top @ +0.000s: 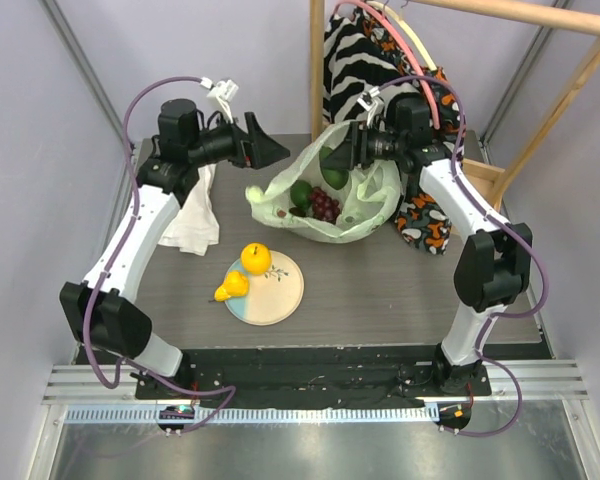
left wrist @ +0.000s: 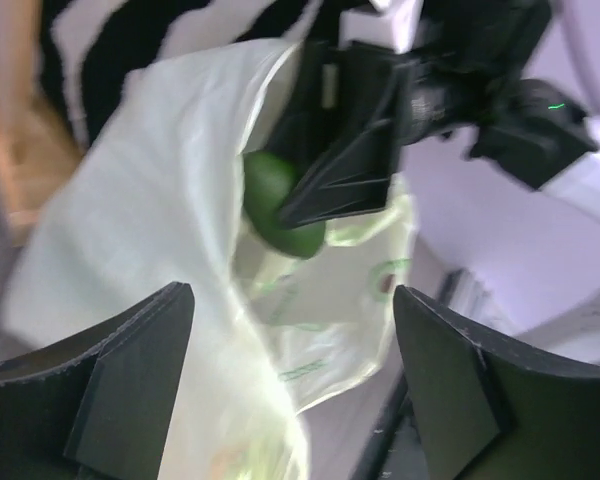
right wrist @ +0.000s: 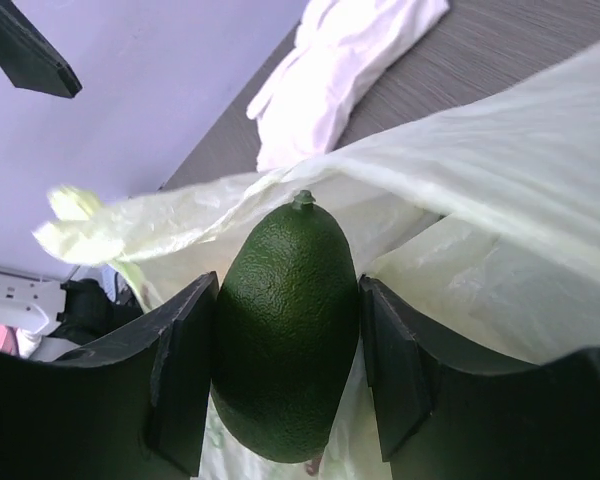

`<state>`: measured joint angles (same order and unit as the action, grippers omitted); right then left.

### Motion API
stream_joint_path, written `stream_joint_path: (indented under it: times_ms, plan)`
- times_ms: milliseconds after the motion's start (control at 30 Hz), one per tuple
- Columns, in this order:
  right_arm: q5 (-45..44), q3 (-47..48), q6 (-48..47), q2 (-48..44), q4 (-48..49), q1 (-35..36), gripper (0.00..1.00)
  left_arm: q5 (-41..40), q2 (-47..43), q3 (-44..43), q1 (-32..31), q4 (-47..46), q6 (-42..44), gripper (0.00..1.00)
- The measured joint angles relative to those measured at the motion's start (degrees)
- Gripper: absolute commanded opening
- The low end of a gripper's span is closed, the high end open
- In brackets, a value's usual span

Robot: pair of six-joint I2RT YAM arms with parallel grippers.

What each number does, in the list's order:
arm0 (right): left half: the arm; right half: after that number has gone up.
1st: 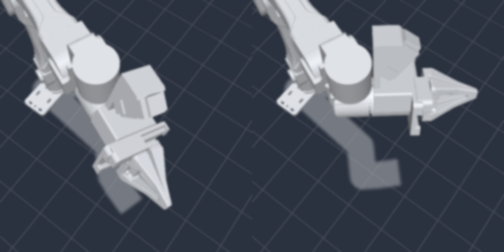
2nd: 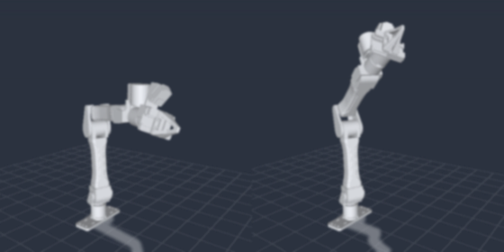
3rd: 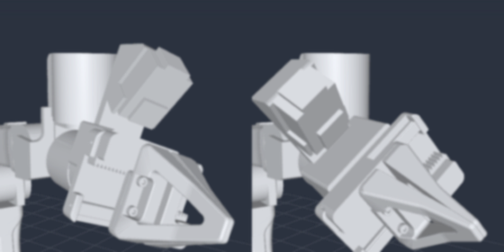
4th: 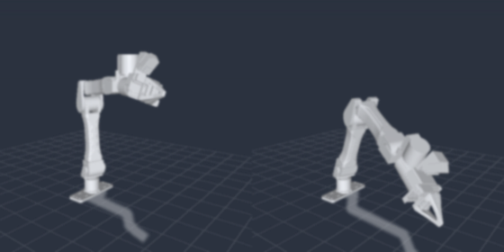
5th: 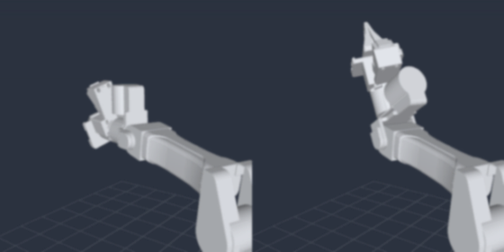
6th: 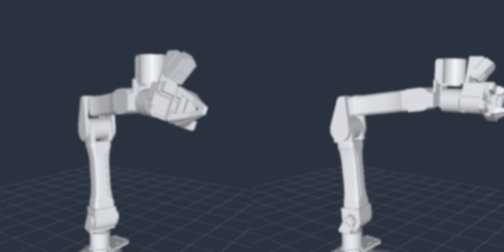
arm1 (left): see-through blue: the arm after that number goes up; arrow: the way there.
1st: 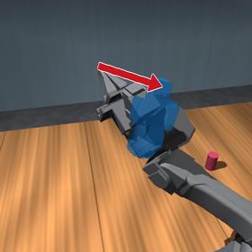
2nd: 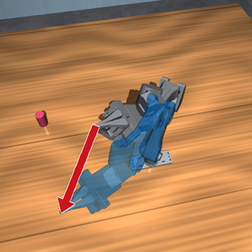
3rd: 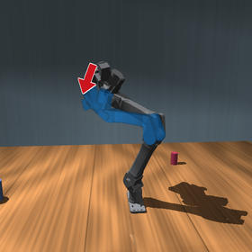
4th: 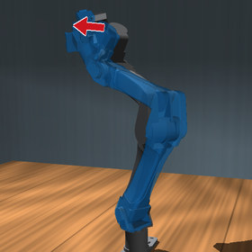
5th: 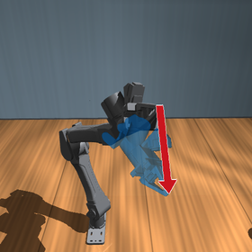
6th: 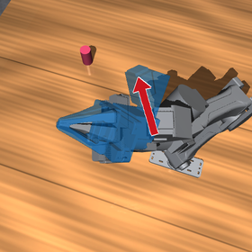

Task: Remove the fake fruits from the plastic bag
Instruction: Take out the fake fruit from the plastic bag, then place the fake fruit on the plate.

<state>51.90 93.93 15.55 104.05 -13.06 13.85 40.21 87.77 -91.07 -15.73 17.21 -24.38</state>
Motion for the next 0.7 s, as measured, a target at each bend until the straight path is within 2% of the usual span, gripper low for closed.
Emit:
stream_joint_path:
  times_ms: [67, 200, 400, 467, 533, 700]
  plan:
    - [0.9, -0.6, 0.7, -0.3, 1.6, 0.3, 0.49, 3.0, -0.3, 1.3, 0.0, -4.8, -5.8, 0.76]
    - [2.9, -4.6, 0.8, -2.3, 2.8, 1.1, 0.49, 7.0, 2.6, 1.0, -0.9, -12.0, -14.2, 0.73]
    - [4.8, -7.3, 0.6, -4.7, 2.3, 1.0, 0.49, 10.9, 6.7, 0.4, -3.7, -16.9, -21.4, 0.64]
    - [5.0, -7.7, 0.8, -5.2, 2.3, 0.9, 0.49, 12.3, 6.5, 2.7, -4.9, -18.4, -23.5, 0.67]
    - [5.0, -8.0, 2.1, -5.4, 2.5, 0.4, 0.48, 13.3, 5.5, 6.7, -6.3, -19.6, -24.8, 0.79]
    - [4.9, -11.9, 13.1, -5.4, 9.3, -2.1, 0.48, 12.1, 4.8, 13.3, -8.9, -18.5, -23.7, 0.85]
